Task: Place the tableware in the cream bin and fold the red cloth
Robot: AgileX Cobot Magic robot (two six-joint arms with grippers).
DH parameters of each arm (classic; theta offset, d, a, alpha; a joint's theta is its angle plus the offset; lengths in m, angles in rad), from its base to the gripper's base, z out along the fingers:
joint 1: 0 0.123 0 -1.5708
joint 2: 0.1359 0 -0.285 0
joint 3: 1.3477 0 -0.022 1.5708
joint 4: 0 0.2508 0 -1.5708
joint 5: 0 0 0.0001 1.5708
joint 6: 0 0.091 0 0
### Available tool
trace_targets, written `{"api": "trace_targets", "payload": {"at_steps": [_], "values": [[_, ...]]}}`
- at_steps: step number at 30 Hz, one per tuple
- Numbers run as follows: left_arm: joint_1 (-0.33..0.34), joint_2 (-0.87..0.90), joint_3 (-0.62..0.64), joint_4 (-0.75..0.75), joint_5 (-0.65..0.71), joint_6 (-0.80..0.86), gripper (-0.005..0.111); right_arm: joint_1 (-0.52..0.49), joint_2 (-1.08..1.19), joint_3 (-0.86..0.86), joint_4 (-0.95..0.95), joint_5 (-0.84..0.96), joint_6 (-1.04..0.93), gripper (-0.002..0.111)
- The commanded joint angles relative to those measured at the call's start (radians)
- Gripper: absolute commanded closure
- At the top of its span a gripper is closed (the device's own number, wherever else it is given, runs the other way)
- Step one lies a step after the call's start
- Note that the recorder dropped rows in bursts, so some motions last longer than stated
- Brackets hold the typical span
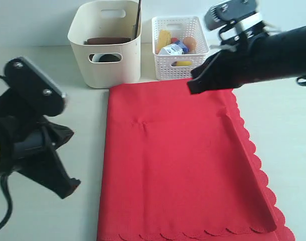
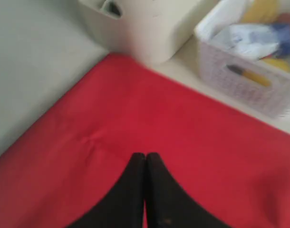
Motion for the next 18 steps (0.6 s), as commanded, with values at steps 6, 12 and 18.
{"api": "trace_targets", "payload": {"at_steps": [6,12,18], "values": [[0.080,-0.274,0.206,0.041,-0.014,-0.107,0.106,0.163,0.370,-0.217,-0.871,0.010,0.810,0.108],[0.080,-0.299,0.213,0.041,-0.015,-0.100,0.106,0.162,0.470,-0.229,-1.544,0.172,1.409,0.108],[0.080,-0.299,0.216,0.041,-0.015,-0.100,0.106,0.160,0.470,-0.203,-1.924,0.409,1.740,0.108]]}}
